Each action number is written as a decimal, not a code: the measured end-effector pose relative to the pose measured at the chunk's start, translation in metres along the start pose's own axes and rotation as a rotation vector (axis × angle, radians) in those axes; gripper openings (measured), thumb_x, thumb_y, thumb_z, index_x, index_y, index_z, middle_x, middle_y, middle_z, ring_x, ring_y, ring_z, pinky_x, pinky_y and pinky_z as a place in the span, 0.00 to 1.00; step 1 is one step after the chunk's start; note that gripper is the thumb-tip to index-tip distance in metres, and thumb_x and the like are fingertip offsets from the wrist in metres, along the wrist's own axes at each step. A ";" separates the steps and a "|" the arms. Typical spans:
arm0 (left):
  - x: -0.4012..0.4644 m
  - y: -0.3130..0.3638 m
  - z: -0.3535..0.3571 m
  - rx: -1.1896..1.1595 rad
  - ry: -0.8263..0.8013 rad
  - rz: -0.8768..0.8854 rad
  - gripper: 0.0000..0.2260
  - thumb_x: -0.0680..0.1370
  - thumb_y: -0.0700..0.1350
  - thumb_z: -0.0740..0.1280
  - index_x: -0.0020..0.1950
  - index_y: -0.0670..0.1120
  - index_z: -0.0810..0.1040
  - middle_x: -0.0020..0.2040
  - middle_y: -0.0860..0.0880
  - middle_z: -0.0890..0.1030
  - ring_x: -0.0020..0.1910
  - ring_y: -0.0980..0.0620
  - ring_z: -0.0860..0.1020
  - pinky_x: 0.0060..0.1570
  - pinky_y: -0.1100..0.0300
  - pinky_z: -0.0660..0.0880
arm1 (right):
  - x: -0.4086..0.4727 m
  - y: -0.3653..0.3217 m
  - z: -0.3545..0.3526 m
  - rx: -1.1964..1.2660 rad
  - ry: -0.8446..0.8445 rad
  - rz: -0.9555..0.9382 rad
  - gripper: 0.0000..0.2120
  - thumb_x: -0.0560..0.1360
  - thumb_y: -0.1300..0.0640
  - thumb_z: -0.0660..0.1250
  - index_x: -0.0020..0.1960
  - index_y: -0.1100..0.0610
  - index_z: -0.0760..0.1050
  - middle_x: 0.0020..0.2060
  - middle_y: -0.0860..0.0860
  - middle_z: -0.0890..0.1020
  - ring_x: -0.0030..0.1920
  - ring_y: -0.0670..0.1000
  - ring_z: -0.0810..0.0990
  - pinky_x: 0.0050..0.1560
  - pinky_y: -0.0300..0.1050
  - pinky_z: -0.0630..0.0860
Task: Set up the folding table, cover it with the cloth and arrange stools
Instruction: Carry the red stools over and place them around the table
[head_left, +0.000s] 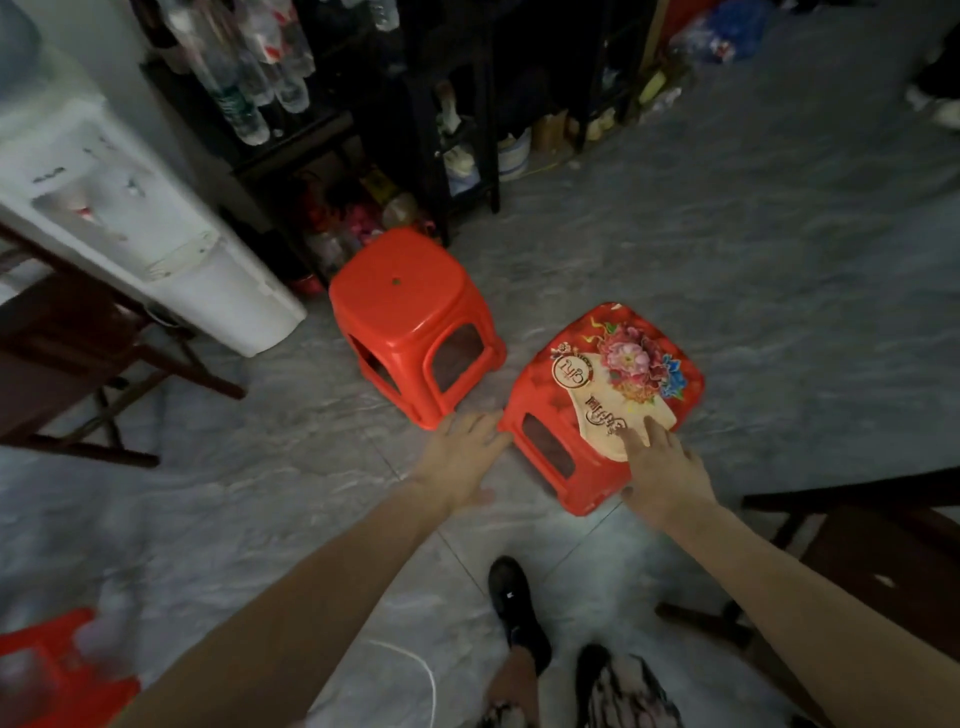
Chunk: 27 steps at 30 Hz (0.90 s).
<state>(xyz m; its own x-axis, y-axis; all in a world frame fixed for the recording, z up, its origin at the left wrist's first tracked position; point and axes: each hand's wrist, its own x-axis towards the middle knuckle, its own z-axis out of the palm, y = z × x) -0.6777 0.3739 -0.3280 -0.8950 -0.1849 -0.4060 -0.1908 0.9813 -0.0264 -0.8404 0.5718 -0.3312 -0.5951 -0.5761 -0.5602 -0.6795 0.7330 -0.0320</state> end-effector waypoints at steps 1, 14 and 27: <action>0.013 -0.004 0.006 0.009 -0.015 0.003 0.36 0.71 0.58 0.71 0.75 0.51 0.60 0.78 0.48 0.54 0.76 0.47 0.55 0.72 0.49 0.55 | 0.009 0.004 0.005 0.009 -0.019 0.017 0.39 0.73 0.51 0.70 0.77 0.52 0.52 0.77 0.58 0.53 0.76 0.58 0.55 0.72 0.57 0.62; 0.163 -0.002 0.083 -0.070 -0.048 -0.161 0.46 0.69 0.57 0.74 0.78 0.47 0.51 0.76 0.48 0.58 0.71 0.47 0.62 0.68 0.50 0.63 | 0.146 0.063 0.055 0.007 -0.065 0.096 0.35 0.74 0.55 0.69 0.75 0.52 0.54 0.75 0.57 0.56 0.74 0.58 0.59 0.67 0.57 0.68; 0.271 0.023 0.147 -0.123 0.036 -0.121 0.55 0.57 0.58 0.81 0.78 0.47 0.60 0.78 0.40 0.56 0.76 0.36 0.57 0.70 0.42 0.61 | 0.272 0.127 0.089 0.041 0.072 0.014 0.35 0.75 0.40 0.65 0.75 0.51 0.55 0.74 0.58 0.59 0.74 0.60 0.60 0.67 0.61 0.67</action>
<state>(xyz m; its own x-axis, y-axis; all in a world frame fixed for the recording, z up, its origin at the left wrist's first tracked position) -0.8653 0.3545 -0.5730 -0.8760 -0.3048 -0.3739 -0.3434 0.9383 0.0397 -1.0509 0.5403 -0.5612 -0.6344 -0.5895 -0.5000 -0.6540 0.7542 -0.0594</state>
